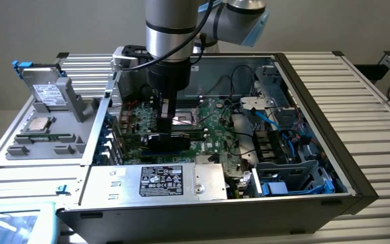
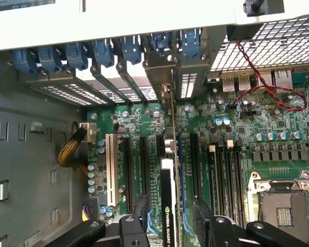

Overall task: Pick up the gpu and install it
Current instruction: 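Insert the gpu into the slot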

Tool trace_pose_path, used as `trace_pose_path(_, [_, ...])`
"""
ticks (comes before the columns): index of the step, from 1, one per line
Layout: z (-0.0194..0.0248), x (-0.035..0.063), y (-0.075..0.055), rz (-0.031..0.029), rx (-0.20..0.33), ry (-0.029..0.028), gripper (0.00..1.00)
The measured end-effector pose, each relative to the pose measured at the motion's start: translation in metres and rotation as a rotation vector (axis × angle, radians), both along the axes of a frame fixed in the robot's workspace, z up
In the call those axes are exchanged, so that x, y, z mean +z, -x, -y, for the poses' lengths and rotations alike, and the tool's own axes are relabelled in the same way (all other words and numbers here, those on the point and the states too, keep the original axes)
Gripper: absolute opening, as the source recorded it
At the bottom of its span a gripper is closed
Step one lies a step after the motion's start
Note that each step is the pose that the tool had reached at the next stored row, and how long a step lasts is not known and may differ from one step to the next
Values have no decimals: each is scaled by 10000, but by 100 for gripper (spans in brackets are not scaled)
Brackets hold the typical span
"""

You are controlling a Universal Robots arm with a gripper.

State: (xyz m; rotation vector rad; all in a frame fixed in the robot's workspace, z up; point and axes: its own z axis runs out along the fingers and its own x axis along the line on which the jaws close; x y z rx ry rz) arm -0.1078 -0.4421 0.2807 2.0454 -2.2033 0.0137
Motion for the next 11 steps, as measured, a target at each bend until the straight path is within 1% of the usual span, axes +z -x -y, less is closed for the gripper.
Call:
trace_pose_path(1, [0,-4,1,84,1,-6,49])
trace_pose_path(2, [0,-8,3,147,1,-9,49])
trace_pose_path(3, [0,-10,7,174,1,-9,49])
trace_pose_path(4, [0,-10,14,183,1,-8,49])
trace_pose_path(11, [1,-43,71,188,1,-8,49])
